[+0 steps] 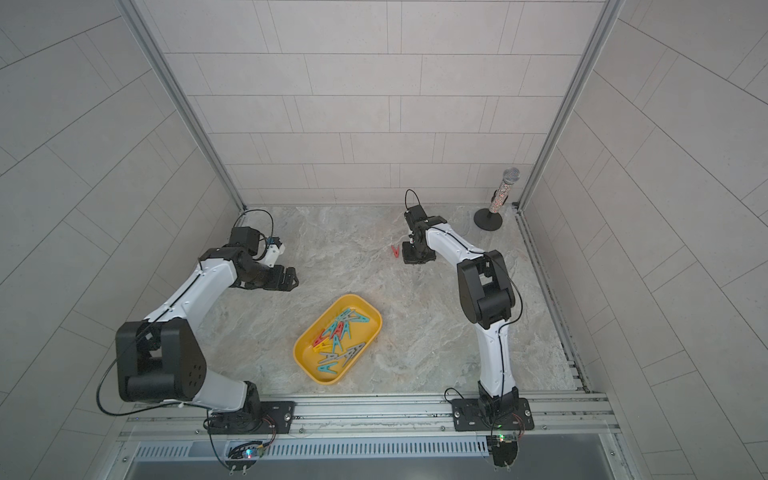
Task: Take the clothespins out of the storage box
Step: Place the clothespin at the center of the board.
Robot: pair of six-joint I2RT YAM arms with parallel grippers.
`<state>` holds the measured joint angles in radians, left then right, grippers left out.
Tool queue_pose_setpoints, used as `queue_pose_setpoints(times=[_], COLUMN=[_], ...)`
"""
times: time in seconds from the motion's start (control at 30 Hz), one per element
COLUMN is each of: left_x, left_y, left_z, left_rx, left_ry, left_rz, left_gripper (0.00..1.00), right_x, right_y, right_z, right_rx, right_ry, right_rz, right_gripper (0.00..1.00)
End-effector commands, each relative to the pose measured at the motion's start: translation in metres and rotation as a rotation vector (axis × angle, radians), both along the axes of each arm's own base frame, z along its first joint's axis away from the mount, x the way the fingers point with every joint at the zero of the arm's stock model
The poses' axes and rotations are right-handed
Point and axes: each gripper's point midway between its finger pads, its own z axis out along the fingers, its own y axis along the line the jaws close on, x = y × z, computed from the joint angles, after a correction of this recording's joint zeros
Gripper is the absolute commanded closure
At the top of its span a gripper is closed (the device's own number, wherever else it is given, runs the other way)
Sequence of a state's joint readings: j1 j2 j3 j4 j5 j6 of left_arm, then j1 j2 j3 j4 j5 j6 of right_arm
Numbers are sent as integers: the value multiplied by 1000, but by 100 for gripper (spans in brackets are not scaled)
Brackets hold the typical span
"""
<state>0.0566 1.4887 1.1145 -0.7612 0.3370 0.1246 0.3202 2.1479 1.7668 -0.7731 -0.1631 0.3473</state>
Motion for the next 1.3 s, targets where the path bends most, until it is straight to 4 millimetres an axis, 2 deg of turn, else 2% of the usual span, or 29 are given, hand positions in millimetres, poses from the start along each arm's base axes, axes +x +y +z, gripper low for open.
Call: queue_pose_setpoints(times=[0.0,0.13,0.3,0.6,0.8,0.97,1.1,1.27], left_x=[1,0,0,0,1,0,0,0], left_y=[1,1,1,0,0,-1,0,-1], left_z=[6,6,6,6,7,8,8,9], left_rx=[-1,-2,-3,-5,-7,-9,-9,-11], left_ry=[-8,-7,-7,-6,-11,-11,-14,-17], left_rz=[-7,-7,-8,-9,-9,-10,-11,-10], left_gripper=[0,0,0,0,0,0,0,0], right_x=[9,28,41,43,43,43,39,18], right_y=[-6,-10,-13,-19,-19,-18,-15,-4], right_z=[-9,-17,-24,-41,-40,-21,5,39], right_rx=[-75,-125,-166,-223,-216,-207,-189,-166], right_ry=[25,30,40,77,79,51,21,-21], right_rz=[32,32,47,58,54,54,56,83], right_gripper=[100,100,99,91,81,77,76,76])
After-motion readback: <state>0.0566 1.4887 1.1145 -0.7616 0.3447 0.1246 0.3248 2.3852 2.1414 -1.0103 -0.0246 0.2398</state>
